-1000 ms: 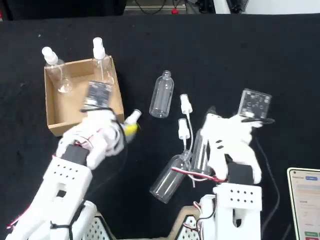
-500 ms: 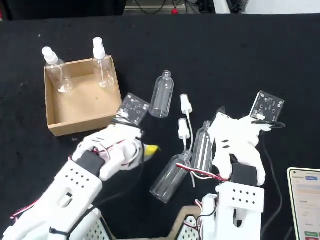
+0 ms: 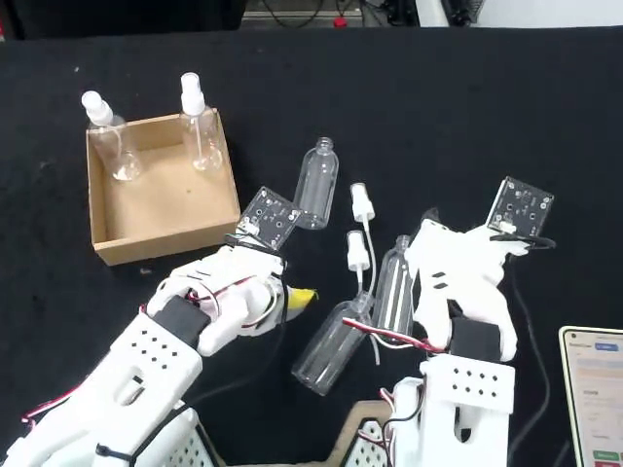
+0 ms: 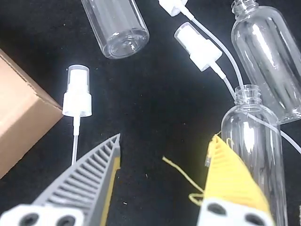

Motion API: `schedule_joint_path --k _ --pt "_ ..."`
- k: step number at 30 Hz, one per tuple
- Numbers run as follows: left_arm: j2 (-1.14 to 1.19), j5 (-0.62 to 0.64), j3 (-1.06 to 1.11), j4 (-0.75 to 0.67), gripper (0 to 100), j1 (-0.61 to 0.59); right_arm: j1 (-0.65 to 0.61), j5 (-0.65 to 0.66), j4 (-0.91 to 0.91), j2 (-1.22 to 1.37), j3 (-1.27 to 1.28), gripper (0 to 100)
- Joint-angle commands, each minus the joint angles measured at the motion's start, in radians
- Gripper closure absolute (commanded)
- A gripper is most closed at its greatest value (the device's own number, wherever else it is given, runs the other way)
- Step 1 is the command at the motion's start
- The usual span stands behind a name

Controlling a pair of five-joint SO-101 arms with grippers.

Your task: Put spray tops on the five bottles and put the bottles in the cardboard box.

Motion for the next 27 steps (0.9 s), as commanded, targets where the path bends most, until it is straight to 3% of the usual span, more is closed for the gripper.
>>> schedule_joint_path --k 1,16,27 --pt "-0.021 0.012 -0.051 -0.003 72 0.013 0.020 -0.008 -0.028 0.001 -0.047 78.7" --pt "-0.012 0.012 -0.051 0.006 72 0.058 0.064 -0.014 -0.021 0.001 -0.067 78.7" --pt "0.020 0.006 -0.282 0.216 72 0.108 0.169 -0.015 -0.017 0.001 -0.105 78.8"
